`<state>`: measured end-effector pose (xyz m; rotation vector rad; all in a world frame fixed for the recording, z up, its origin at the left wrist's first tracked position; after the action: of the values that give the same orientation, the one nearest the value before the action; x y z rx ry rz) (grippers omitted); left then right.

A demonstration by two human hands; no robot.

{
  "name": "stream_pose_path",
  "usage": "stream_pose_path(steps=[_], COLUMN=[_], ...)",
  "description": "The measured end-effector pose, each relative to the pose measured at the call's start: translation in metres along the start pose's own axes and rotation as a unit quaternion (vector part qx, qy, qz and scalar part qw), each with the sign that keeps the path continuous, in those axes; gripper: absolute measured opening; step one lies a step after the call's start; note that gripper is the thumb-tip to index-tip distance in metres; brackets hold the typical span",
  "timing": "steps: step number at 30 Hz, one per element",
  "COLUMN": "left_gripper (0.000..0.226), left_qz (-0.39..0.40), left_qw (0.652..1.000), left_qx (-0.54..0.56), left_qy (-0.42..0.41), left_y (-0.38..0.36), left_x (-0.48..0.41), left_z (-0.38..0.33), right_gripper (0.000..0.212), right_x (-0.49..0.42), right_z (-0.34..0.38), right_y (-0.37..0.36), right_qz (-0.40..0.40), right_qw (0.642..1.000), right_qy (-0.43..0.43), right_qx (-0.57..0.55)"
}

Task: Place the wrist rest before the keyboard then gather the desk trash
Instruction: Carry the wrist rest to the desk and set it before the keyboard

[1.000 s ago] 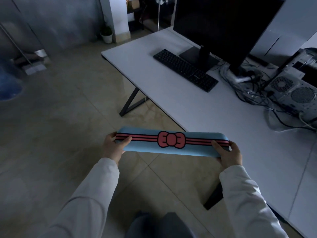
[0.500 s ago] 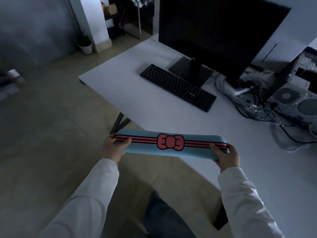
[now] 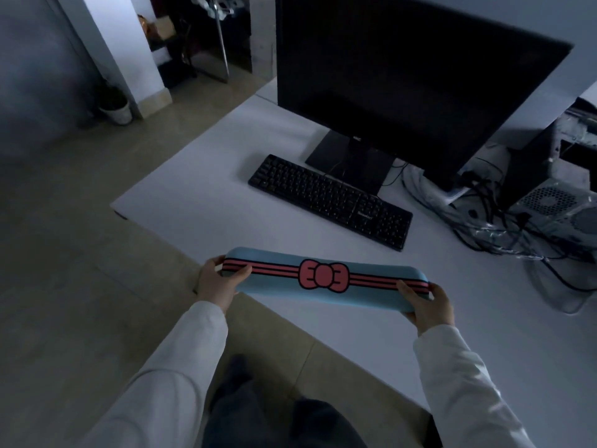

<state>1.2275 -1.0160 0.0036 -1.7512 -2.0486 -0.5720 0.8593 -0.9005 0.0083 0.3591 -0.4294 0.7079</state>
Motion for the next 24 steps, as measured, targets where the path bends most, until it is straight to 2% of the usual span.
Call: stream_pose_path(steps=[5,9,12,17,24], left_gripper=[0.057,0.059,0.06,0.058,0.056], left_qz=[0.086,0.115,0.139,0.183,0.218], left_qw=[0.99,0.975,0.961,0.935,0.903], left_qx=[-0.107,-0.183,-0.233,-0.3,-0.363], left_qy=[-0.023,-0.044,-0.045,-0.057,-0.073], left_y=[-0.016,-0.02,-0.025,-0.052,-0.085], left_x=[-0.069,-0.108,-0.133,-0.151,-0.159], left_z=[-0.036,-0.056,-0.06,-0.061,-0.053], right_gripper=[0.053,0.052,0.042,0.04,0.024], right_x=[0.009,0.025,0.041,0.064,0.082], right_z=[-0.011,-0.028,-0.045,-0.077,-0.112], right_y=[-0.022,-0.037,-0.051,-0.057,-0.054], right_qz=[-0.096,-0.154,-0.18,-0.223,-0.27], right_qw=[0.994,0.985,0.977,0.957,0.935], right_qy=[-0.044,-0.077,-0.113,-0.176,-0.227], right_qx=[-0.023,-0.006,-0.022,-0.059,-0.039])
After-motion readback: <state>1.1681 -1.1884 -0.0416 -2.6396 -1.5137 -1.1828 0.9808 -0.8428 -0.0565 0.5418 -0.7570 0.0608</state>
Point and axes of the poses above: each hand's wrist, its own x-axis away from the middle knuckle, its own y-axis out of the back of the hand, z = x × y, the point moved 8 cm from there along -x, towards the middle knuckle, and after that the axes turned 1 degree about y, right-handed, at the moved point
